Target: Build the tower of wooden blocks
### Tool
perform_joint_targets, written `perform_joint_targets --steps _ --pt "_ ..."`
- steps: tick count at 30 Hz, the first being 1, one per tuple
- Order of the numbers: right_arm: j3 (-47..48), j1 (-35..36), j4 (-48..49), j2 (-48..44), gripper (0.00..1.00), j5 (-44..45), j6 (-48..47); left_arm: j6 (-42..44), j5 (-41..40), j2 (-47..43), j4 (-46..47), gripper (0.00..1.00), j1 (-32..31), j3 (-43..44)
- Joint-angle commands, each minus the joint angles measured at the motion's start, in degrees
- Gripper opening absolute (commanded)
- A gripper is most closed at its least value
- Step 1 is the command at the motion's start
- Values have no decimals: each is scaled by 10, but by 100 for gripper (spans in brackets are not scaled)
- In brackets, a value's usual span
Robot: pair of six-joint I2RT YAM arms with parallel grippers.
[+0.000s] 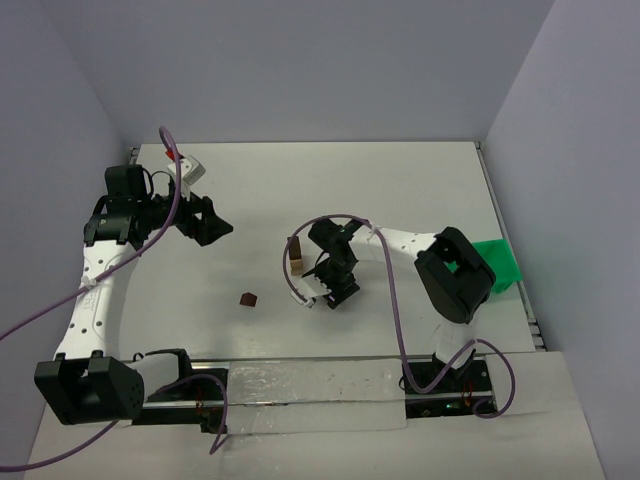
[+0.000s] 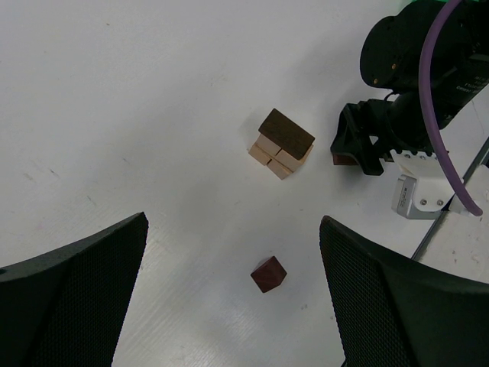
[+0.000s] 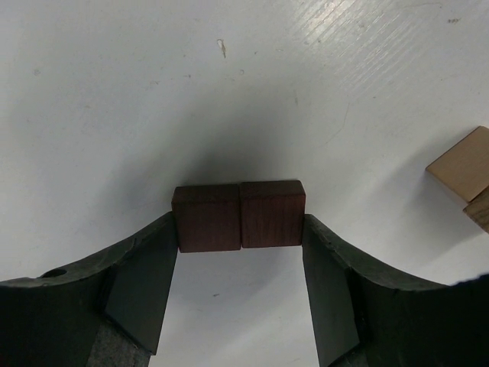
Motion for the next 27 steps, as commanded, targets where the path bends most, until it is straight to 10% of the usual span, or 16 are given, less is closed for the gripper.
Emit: perform_joint_targets --steps 1,13,27 --pt "19 4 -50 -55 31 -20 41 1 3 -17 17 99 4 -5" --pt "144 -4 -137 -141 17 -38 244 -37 -11 -44 43 99 4 -24" --pt "333 -18 -120 -9 14 7 424 -87 -48 -39 77 99 5 -17"
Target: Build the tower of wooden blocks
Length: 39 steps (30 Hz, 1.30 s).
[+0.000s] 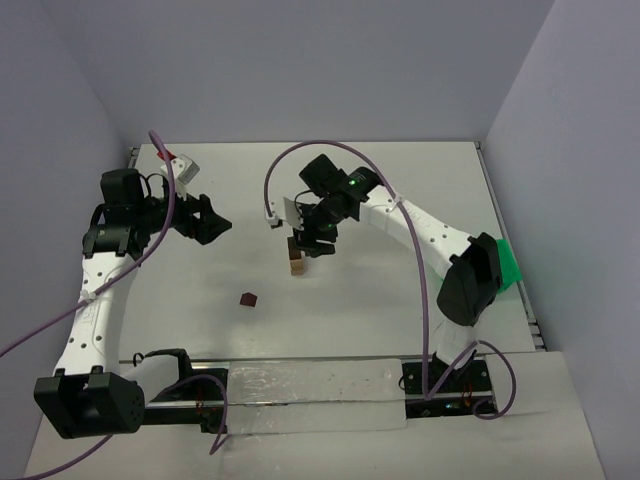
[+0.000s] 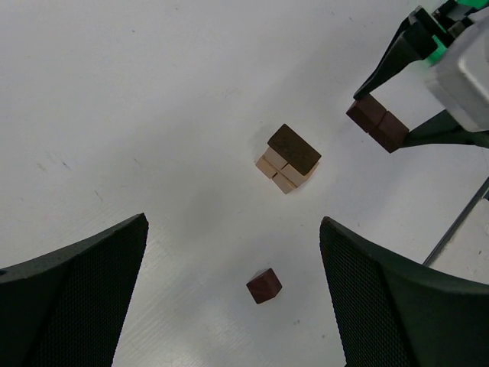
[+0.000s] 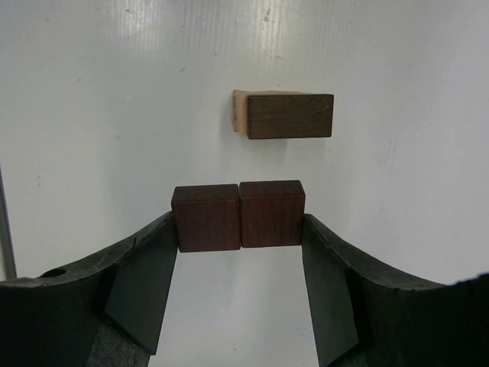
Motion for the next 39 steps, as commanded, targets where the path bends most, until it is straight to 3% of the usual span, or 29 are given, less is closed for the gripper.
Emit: perform_joint_targets --steps 1,6,17,39 --pt "45 -3 1 34 14 8 58 -13 -13 3 24 99 7 15" --pt "66 -3 21 58 14 17 83 -31 0 15 31 99 21 18" --pt "102 7 24 121 15 58 74 -82 115 50 41 99 126 38" --pt "149 33 2 168 23 72 47 -77 125 47 56 99 142 17"
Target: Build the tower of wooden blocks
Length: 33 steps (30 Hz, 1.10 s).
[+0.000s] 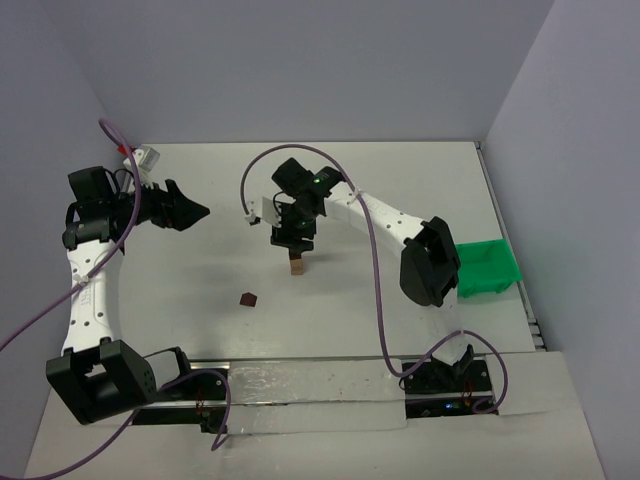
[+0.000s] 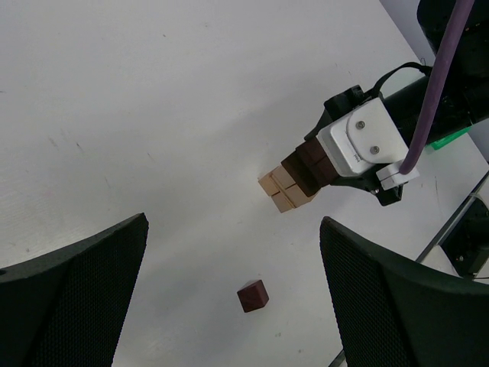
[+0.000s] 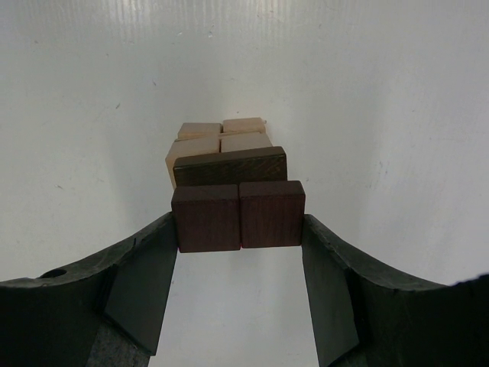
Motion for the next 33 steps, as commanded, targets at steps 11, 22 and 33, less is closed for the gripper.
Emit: perform_joint_targets --steps 11,22,33 --pt "31 13 -8 14 27 7 -10 8 26 -2 20 99 10 6" --pt "24 14 -5 17 37 7 -11 13 27 0 19 99 11 4" --pt "18 14 1 17 47 10 -12 17 28 3 17 99 13 5"
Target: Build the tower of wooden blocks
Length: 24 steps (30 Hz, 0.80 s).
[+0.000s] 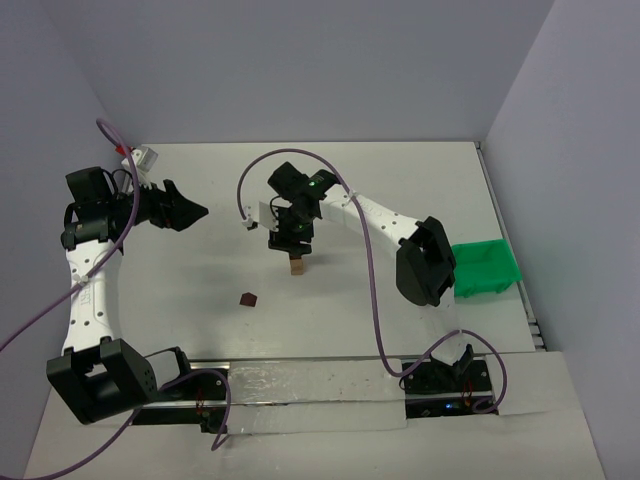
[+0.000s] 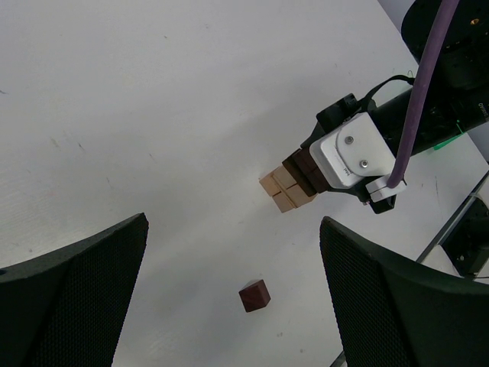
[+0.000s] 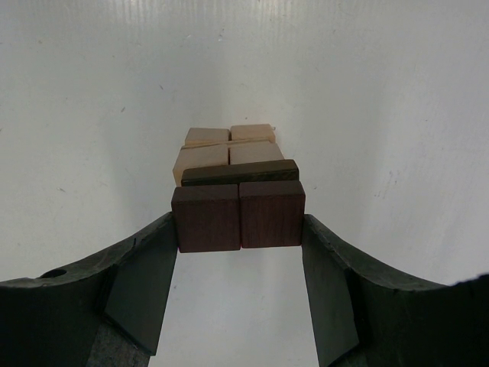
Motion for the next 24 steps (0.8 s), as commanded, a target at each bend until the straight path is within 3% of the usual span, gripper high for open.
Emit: perform_joint_targets --steps 1,24 --pt "13 4 5 3 47 9 -8 12 19 3 15 99 6 6" --pt "-11 10 14 0 53 5 -16 31 25 9 -4 99 8 14"
